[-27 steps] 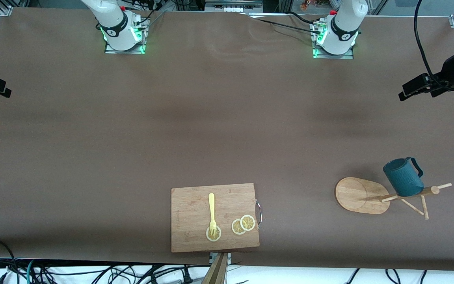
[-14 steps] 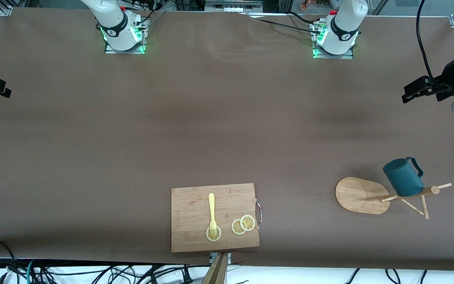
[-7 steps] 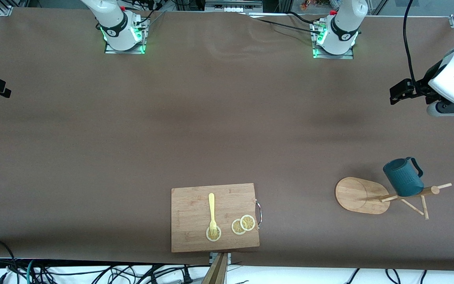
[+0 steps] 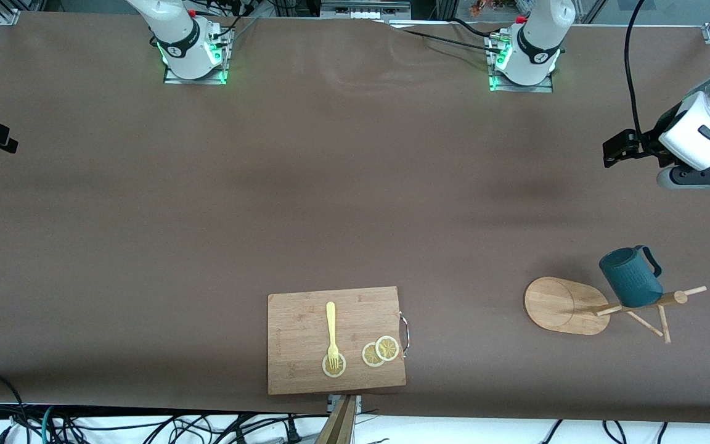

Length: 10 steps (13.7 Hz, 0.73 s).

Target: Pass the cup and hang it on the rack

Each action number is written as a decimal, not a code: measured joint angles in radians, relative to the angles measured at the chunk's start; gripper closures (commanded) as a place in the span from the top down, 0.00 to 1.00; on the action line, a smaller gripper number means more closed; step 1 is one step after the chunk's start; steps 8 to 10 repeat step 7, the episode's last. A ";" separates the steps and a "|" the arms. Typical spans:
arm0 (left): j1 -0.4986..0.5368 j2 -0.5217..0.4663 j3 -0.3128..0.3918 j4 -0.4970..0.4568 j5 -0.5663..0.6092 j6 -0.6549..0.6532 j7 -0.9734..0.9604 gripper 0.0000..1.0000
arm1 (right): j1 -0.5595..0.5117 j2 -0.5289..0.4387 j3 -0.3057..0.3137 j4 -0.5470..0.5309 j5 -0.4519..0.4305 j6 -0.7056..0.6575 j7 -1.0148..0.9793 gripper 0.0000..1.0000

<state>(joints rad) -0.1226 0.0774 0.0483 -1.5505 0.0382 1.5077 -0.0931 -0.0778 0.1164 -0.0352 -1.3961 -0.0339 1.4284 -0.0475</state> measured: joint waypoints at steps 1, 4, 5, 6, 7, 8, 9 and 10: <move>0.000 0.000 0.001 0.001 0.000 0.000 0.000 1.00 | 0.000 0.001 0.000 0.000 0.000 0.000 0.000 1.00; 0.000 0.000 0.002 0.001 0.000 0.000 0.000 1.00 | 0.000 0.004 0.000 0.000 0.000 0.000 0.000 1.00; 0.001 0.000 0.002 0.002 0.000 0.001 0.000 1.00 | 0.000 0.004 0.000 0.000 0.000 0.000 0.000 1.00; 0.001 0.000 0.002 0.006 0.000 0.002 0.000 1.00 | 0.000 0.004 0.000 0.000 0.000 0.000 0.000 1.00; 0.001 0.000 0.002 0.015 0.000 0.002 0.000 1.00 | 0.000 0.004 0.000 0.000 0.000 0.000 0.000 1.00; 0.001 0.000 0.002 0.015 0.000 0.002 0.000 1.00 | 0.000 0.004 0.000 0.000 0.000 0.000 0.000 1.00; 0.001 0.000 0.002 0.015 0.000 0.002 0.000 1.00 | 0.000 0.004 0.000 0.000 0.000 0.000 0.000 1.00; 0.001 0.000 0.002 0.015 0.000 0.002 0.000 1.00 | 0.000 0.004 0.000 0.000 0.000 0.000 0.000 1.00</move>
